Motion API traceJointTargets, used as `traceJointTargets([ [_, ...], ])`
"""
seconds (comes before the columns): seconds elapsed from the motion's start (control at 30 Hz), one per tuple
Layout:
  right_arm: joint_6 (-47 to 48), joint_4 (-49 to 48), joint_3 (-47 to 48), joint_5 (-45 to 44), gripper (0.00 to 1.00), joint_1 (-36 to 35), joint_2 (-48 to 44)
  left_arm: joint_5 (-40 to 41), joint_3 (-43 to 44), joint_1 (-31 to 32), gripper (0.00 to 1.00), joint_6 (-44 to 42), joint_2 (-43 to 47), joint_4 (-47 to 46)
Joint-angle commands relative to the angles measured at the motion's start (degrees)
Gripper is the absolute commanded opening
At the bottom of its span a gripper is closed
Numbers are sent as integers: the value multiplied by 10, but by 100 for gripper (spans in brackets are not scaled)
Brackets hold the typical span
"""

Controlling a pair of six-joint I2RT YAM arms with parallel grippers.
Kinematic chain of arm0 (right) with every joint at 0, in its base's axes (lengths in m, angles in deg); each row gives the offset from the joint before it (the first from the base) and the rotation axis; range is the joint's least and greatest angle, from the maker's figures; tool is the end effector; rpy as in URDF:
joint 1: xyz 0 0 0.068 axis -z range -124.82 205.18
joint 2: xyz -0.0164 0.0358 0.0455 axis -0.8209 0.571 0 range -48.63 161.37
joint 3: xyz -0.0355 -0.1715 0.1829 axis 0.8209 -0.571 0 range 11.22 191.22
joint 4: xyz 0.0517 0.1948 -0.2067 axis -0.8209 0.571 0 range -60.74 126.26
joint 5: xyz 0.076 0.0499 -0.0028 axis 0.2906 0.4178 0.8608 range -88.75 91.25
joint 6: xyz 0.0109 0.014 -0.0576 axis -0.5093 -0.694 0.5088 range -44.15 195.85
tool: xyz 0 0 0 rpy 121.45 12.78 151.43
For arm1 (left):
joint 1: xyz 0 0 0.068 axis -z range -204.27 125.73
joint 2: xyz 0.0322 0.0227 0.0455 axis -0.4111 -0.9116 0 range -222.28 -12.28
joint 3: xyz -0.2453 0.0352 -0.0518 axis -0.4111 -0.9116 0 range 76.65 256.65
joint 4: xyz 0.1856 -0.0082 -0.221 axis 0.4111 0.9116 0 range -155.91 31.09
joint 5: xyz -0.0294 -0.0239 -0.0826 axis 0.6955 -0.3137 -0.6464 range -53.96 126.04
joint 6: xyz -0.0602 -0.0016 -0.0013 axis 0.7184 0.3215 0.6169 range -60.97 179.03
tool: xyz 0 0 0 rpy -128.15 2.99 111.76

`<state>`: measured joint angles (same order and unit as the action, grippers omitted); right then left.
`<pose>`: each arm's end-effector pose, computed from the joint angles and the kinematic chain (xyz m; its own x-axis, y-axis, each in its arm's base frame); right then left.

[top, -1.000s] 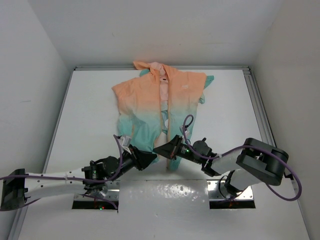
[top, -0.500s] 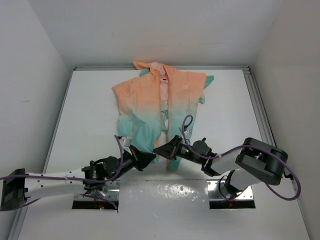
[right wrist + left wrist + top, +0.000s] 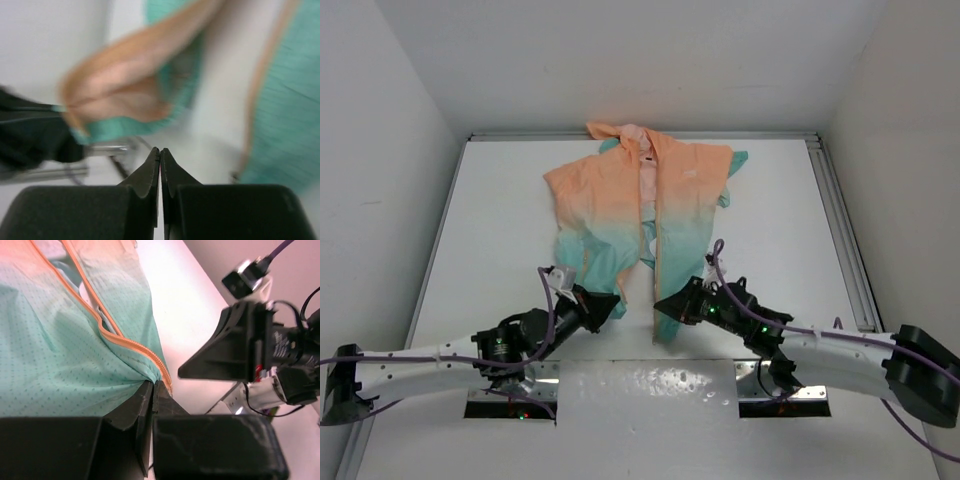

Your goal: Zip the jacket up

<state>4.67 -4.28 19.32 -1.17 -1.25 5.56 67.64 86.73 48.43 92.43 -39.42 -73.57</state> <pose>0.1267 0.1876 0.1296 -0.8051 0.4970 -0.3236 -0.1474 0.3607 0.9209 0.0798 -0.1774 0.1833 -0.4037 -0.2811 -0.8707 0.5239 0.7092 -0.4718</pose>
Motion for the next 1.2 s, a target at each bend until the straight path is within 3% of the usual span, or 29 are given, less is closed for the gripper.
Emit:
traceJointTargets([
  [0.0, 66, 214, 32, -60, 0, -12, -6, 25, 39, 5, 0, -47, -16, -7],
  [0.23, 74, 381, 110, -197, 0, -136, 49, 30, 47, 5, 0, -92, -40, -19],
  [0.27, 74, 385, 124, -203, 2, -142, 60, 29, 43, 5, 0, -92, -39, -17],
  [0.4, 73, 385, 150, -213, 28, -162, 120, 31, 33, 5, 0, -83, -29, -14],
  [0.53, 75, 385, 173, -217, 39, -168, 152, 36, 22, 5, 0, -73, -15, 0],
  [0.93, 62, 445, 237, -257, 39, -171, 250, 36, 6, 5, 0, -60, 4, 1],
  [1.17, 31, 453, 216, -268, 36, -171, 255, 32, 4, 5, 0, -57, 5, -4],
])
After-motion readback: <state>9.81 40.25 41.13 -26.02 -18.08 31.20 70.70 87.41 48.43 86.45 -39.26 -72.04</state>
